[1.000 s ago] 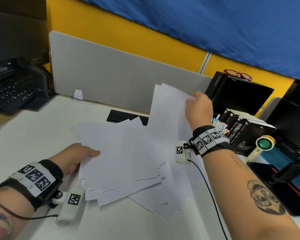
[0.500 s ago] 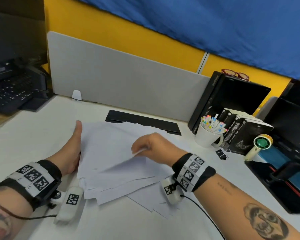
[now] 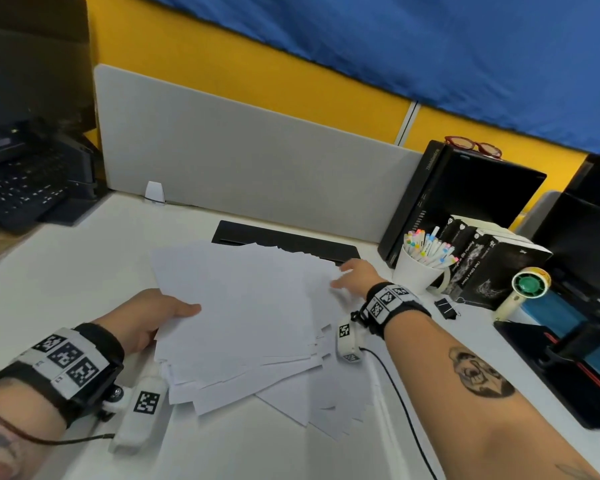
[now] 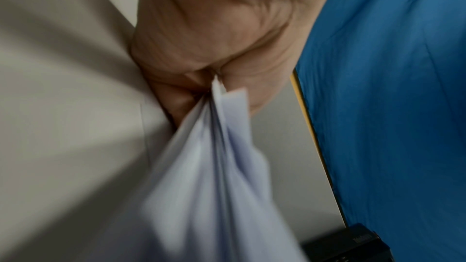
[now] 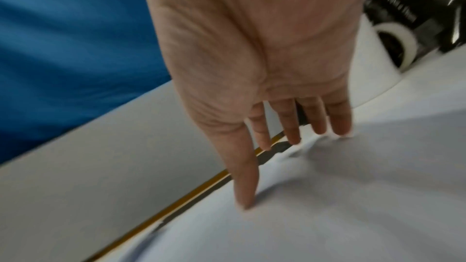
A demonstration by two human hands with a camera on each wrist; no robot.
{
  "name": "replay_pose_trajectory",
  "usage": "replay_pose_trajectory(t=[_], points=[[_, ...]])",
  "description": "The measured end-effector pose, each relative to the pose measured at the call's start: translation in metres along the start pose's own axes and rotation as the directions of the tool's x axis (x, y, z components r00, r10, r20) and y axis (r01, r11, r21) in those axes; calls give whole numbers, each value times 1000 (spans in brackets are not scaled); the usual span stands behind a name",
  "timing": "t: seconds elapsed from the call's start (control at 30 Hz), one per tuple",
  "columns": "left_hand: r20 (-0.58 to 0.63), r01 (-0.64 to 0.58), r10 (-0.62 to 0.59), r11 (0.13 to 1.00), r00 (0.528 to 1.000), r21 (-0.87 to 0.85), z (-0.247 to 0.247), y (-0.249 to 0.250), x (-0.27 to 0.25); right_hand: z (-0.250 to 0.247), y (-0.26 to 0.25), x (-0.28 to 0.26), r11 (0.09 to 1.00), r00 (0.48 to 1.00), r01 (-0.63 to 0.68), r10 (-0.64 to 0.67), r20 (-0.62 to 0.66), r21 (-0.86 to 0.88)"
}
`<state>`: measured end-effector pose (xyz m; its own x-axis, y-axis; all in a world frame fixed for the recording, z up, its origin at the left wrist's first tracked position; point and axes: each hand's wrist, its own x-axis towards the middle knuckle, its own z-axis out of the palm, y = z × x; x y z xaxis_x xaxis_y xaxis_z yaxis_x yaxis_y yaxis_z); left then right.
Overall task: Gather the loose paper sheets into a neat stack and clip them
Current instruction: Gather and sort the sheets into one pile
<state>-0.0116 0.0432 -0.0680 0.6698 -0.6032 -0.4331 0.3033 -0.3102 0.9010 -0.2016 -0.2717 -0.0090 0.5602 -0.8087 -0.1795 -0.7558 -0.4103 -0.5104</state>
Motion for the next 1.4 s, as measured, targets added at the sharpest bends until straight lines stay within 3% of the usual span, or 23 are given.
replay_pose_trajectory(t=[0.1, 0.27, 0.37, 0.43, 0.6, 0.67, 0.8, 1.0, 1.27, 1.4], points=[[-4, -4, 4, 1000, 1000, 1, -1, 0, 2, -13, 22, 9, 976, 982, -176, 183, 41, -127], [-5, 7, -7, 1000, 1000, 6, -2, 2, 1, -23, 30, 2, 979, 970, -202, 202, 132, -20], [-6, 6, -6, 1000, 1000, 4, -2, 3, 1, -22, 32, 2, 989, 979, -149, 147, 142, 8], [-8, 6, -6, 1000, 1000, 3, -2, 2, 1, -22, 34, 3, 985, 986, -124, 109, 124, 118], [-4, -1, 1, 1000, 1000, -8, 1, 2, 1, -25, 34, -5, 913, 996, 82, -64, -58, 400], [-5, 1, -1, 1000, 1000, -6, 0, 1, 3, -26, 31, -11, 891, 992, 106, -124, 11, 442], [-9, -2, 2, 1000, 1000, 4, -1, 0, 3, -36, 33, -20, 779, 950, 26, -215, 228, 626], [-10, -6, 6, 1000, 1000, 2, 0, 0, 3, -43, 43, -20, 629, 934, -30, -258, 245, 777], [-20, -11, 11, 1000, 1000, -1, 0, -1, 4, -37, 41, -20, 674, 945, 22, -255, 204, 739], [-17, -8, 8, 1000, 1000, -5, 0, -1, 3, -31, 42, -26, 764, 939, 128, -298, 170, 632]])
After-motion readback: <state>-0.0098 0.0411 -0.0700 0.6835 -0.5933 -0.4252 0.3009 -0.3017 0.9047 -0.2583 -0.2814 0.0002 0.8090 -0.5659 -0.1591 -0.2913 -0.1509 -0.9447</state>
